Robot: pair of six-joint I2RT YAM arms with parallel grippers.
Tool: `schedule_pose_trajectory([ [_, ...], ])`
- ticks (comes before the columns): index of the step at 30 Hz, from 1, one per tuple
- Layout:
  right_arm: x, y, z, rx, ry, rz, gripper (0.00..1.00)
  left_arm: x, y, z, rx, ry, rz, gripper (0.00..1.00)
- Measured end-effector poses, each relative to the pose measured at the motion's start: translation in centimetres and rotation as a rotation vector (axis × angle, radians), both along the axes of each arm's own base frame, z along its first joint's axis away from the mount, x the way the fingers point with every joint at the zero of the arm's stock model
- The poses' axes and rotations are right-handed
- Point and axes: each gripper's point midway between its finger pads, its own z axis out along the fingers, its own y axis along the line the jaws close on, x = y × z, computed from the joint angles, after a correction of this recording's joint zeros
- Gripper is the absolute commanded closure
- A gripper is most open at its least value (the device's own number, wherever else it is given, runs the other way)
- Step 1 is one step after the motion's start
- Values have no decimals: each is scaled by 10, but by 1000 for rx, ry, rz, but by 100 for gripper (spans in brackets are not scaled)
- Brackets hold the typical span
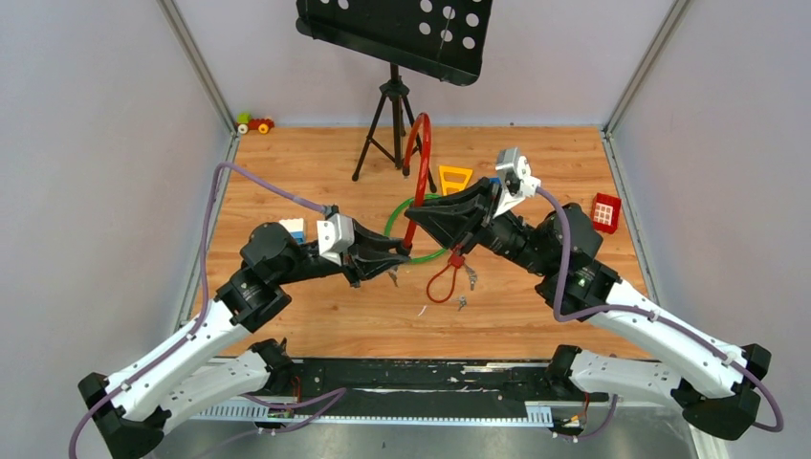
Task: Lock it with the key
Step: Lock the lock.
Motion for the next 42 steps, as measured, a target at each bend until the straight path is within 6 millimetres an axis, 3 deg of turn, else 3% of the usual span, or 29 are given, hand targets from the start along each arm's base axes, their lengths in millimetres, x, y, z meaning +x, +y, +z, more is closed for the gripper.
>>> schedule_pose_trajectory([
  [10,54,-3,-22,31,190,-397,100,59,20,-11,107,-27,344,100],
  [19,80,-1,-31,22,328,-697,96,96,36,-14,249,-153,591,100],
  [25,79,-3,-34,31,360,-734,66,102,47,-9,268,-199,685,100],
  [29,70,-11,-37,13,320,-697,53,106,63,5,214,-201,765,100],
  [38,22,-53,2,4,119,-486,48,108,89,23,162,-197,870,100],
  [42,14,-80,-2,-44,80,-495,45,103,91,35,146,-205,856,100],
])
